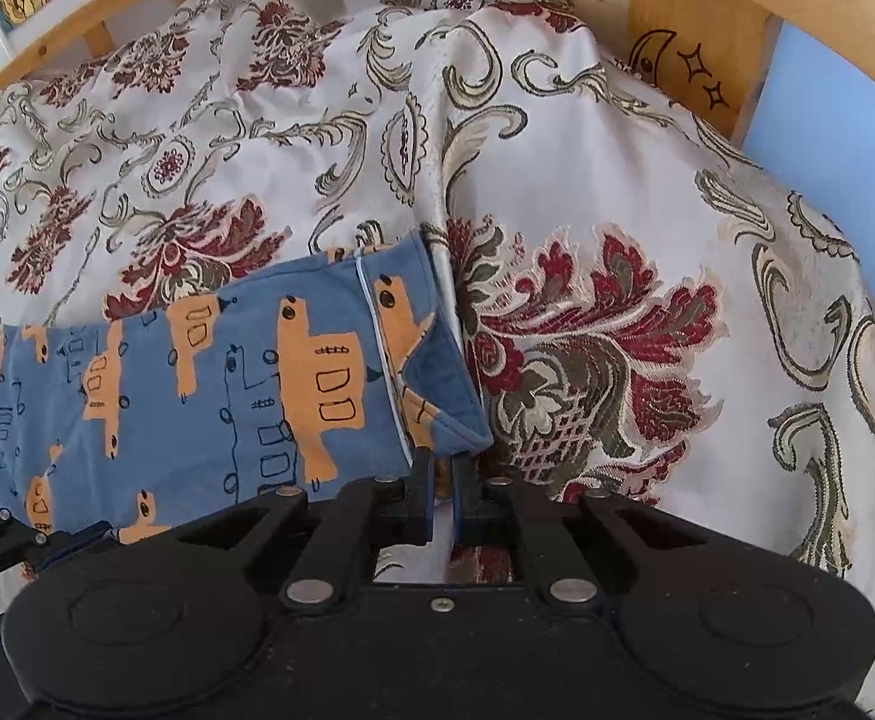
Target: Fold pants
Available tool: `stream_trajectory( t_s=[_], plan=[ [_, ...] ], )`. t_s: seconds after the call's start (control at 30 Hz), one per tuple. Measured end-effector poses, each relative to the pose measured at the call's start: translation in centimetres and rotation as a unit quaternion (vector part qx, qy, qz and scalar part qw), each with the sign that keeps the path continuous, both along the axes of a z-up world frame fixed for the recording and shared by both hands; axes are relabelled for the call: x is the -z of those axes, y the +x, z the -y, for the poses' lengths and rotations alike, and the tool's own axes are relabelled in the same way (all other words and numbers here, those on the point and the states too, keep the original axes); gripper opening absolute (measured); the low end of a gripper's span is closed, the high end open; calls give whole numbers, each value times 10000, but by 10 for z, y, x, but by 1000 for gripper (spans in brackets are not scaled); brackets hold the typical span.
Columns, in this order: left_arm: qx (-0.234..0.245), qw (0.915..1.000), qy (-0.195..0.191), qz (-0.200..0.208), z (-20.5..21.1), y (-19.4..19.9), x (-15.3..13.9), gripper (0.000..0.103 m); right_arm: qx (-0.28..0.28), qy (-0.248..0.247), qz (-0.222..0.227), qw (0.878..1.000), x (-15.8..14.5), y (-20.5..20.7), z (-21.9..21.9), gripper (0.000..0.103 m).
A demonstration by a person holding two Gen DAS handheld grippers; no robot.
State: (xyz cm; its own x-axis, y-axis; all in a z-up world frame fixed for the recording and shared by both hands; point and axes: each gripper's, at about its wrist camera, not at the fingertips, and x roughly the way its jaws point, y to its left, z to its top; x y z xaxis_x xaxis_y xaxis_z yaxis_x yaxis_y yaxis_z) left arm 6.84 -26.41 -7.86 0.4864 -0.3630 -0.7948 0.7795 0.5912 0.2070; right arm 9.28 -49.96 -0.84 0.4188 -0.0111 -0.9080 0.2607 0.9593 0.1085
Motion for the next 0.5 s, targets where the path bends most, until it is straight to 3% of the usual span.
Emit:
stream_trajectory(
  t_s=[0.2,0.27,0.3,0.33,0.4,0.43,0.47,0.5],
  plan=[
    [191,9996,164,-99,-8,-4,1,13,-27,-77,-44,10000,0,1,0,26],
    [183,9996,85,-208,-17,-4,-4,15,-42,-85,-47,9999,-2,-1,-2,41],
    [157,9995,40,-274,-24,-3,-7,18,-89,-64,-28,9999,-4,-3,-4,54],
    [137,9993,-9,-335,-31,-2,-11,24,-140,-41,-13,9999,-7,-5,-6,68],
    [51,9990,-117,-421,-49,-1,-20,42,-216,-10,73,9997,-13,-11,-11,82],
    [-42,9991,-136,-392,-59,-1,-24,59,-271,-5,131,9995,-17,-13,-15,88],
    [-165,9993,-140,-318,-70,-1,-29,69,-329,-7,183,9993,-20,-14,-19,91],
    [-291,9992,-116,-236,-82,-1,-34,72,-401,-11,243,9989,-23,-15,-25,96]
  ],
)
